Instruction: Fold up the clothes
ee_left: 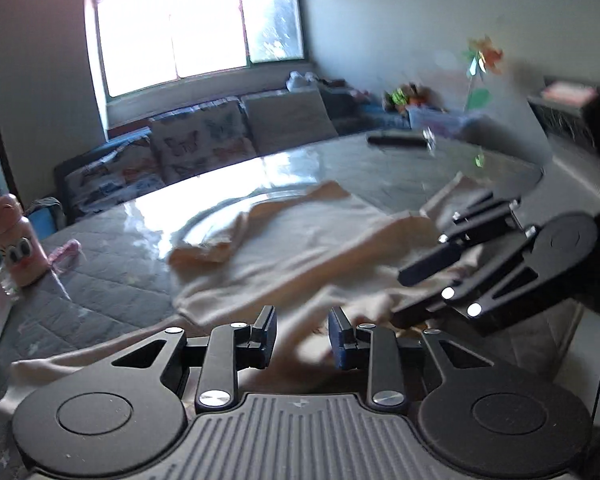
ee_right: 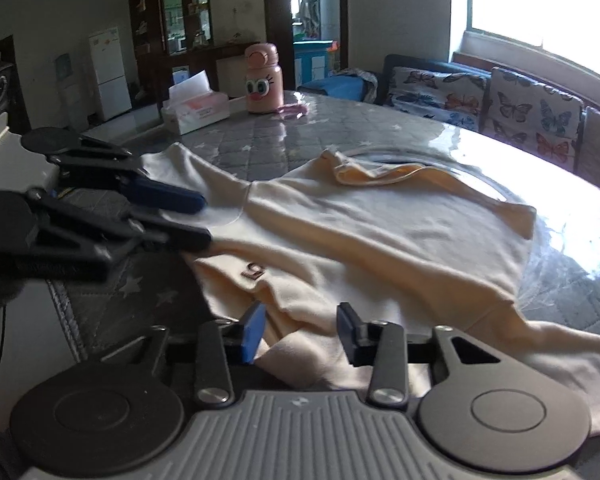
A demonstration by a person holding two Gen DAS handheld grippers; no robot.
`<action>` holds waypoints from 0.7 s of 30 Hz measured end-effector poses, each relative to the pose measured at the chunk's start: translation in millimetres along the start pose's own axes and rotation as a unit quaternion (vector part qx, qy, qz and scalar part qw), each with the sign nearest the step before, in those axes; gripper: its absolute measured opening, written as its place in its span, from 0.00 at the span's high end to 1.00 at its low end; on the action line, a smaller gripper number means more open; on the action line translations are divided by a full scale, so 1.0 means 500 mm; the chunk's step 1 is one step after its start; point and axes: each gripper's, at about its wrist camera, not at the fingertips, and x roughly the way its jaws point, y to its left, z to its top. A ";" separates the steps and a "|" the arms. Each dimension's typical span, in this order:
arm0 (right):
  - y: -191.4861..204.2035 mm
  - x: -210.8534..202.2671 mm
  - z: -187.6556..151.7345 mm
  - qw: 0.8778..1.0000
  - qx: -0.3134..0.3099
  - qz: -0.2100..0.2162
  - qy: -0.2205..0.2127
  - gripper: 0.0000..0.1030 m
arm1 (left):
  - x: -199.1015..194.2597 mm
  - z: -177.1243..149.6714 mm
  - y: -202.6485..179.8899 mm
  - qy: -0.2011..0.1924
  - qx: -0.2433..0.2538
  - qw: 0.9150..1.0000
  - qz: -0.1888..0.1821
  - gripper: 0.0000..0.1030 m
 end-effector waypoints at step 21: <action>0.017 -0.076 -0.026 0.999 0.004 -0.008 -0.035 0.98 | -0.012 -0.024 -0.037 -0.013 0.020 1.000 -0.017 0.97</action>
